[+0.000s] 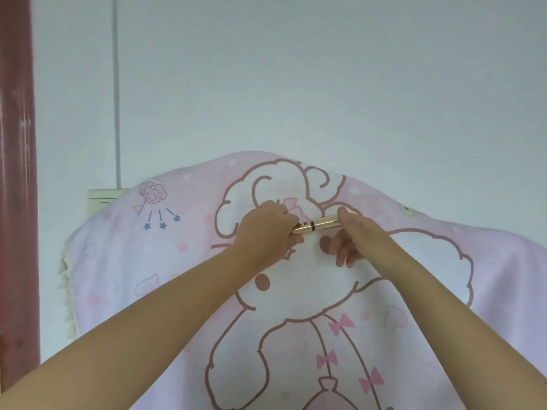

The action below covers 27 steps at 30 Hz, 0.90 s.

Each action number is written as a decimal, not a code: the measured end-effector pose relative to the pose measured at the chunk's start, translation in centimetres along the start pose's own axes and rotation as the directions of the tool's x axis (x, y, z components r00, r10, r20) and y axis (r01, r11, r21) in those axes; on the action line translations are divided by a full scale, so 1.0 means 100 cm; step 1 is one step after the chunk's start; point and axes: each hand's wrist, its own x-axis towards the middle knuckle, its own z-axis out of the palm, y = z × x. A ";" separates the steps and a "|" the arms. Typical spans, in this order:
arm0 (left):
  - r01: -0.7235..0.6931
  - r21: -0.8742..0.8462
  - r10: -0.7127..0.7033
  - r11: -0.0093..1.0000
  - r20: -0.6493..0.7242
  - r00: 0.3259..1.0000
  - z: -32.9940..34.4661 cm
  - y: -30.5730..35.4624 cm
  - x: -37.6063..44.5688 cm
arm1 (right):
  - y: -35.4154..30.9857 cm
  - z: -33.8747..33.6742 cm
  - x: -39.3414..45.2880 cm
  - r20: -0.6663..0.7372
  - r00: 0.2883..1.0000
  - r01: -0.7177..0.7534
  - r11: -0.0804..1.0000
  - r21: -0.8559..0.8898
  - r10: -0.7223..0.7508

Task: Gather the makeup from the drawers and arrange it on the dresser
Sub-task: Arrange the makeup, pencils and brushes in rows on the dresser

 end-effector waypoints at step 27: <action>-0.019 -0.077 0.028 0.997 0.122 0.992 0.037 0.001 -0.032 | 0.054 0.023 -0.011 0.044 0.997 0.057 0.996 0.068 -0.060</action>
